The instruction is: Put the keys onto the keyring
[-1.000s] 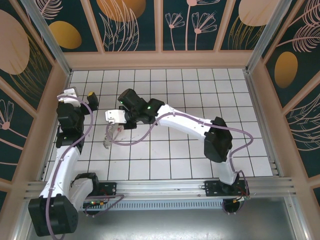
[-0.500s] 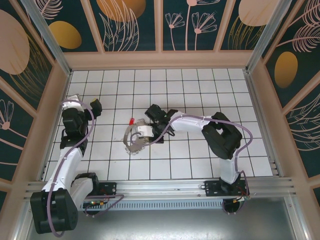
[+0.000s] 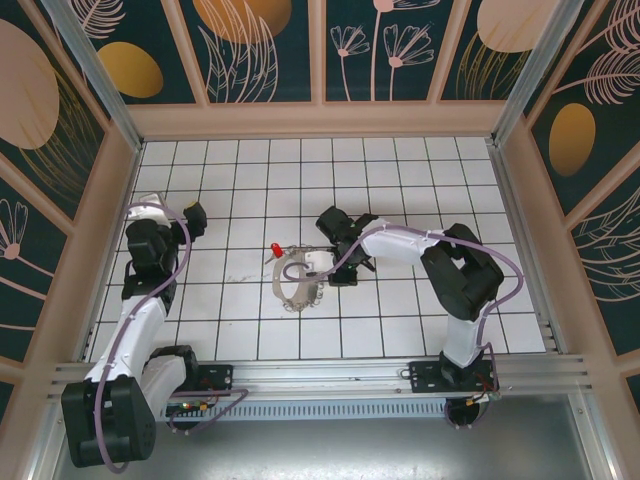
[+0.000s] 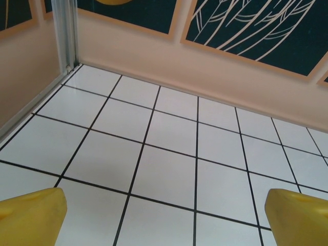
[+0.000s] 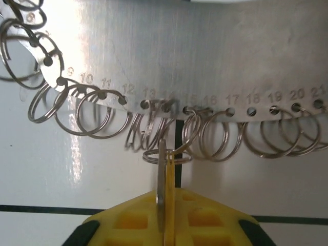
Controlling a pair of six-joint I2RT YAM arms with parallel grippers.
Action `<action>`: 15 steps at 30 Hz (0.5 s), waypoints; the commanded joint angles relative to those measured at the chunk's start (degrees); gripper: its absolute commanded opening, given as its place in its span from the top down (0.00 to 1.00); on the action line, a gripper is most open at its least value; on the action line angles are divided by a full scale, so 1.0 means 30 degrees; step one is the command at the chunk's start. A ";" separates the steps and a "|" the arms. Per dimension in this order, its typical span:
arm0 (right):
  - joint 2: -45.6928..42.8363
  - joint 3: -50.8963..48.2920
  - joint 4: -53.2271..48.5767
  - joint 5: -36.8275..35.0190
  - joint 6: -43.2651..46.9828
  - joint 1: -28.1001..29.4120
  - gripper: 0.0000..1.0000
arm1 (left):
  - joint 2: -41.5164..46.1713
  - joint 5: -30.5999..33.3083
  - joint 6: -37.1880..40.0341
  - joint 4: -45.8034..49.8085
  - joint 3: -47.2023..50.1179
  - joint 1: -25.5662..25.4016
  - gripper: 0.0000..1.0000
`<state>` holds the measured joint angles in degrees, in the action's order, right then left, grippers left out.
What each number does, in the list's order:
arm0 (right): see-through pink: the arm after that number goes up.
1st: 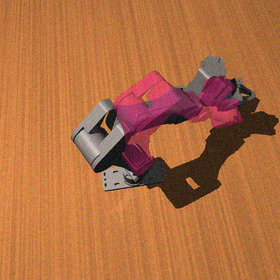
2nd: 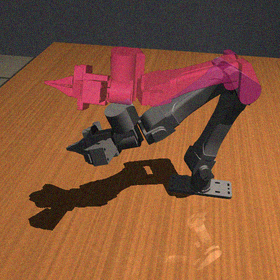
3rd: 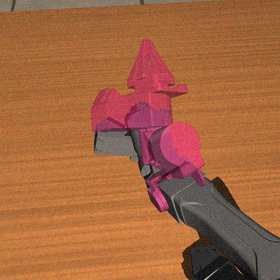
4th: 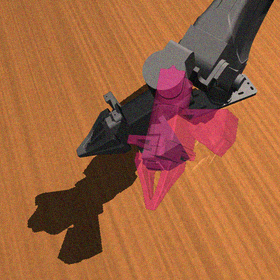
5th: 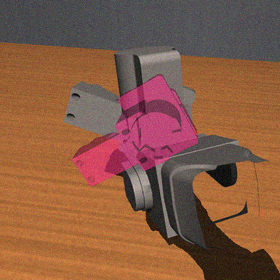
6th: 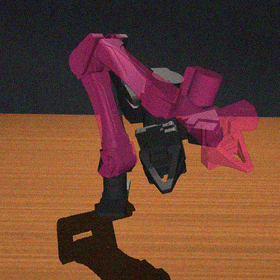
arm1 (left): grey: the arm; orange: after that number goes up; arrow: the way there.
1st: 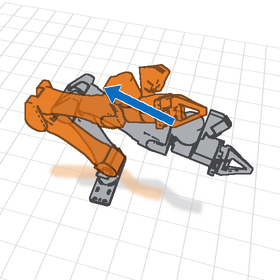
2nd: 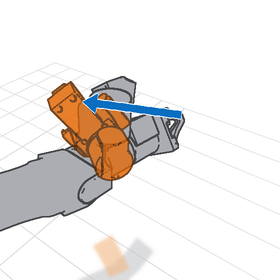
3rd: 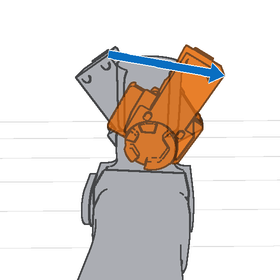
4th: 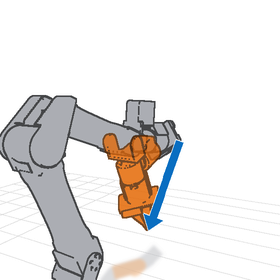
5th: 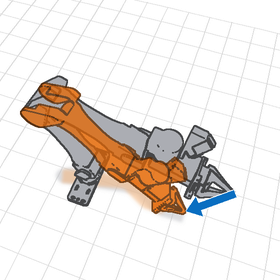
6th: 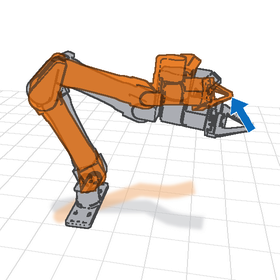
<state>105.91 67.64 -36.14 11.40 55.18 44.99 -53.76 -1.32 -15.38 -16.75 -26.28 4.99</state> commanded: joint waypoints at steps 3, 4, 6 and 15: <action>-0.0643 -0.0192 -0.2675 -0.1524 0.0098 -0.0179 0.84 | -0.0127 0.0370 -0.0619 -0.0879 0.0803 0.0108 0.01; -0.0750 -0.0261 -0.2923 -0.1961 0.0012 -0.0245 0.83 | -0.0157 0.0382 -0.0573 -0.0859 0.0784 0.0093 0.01; -0.0922 -0.0465 -0.3365 -0.2945 -0.0074 -0.0290 0.83 | -0.0187 0.0466 -0.0394 -0.0696 0.0763 0.0093 0.01; -0.2009 -0.1447 -0.3304 -0.3687 -0.0836 -0.0990 0.94 | -0.0276 0.0748 -0.0529 -0.1044 0.1030 0.0033 0.01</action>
<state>101.97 64.69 -43.64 2.83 53.84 42.30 -54.43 0.14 -16.23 -17.19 -23.99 4.99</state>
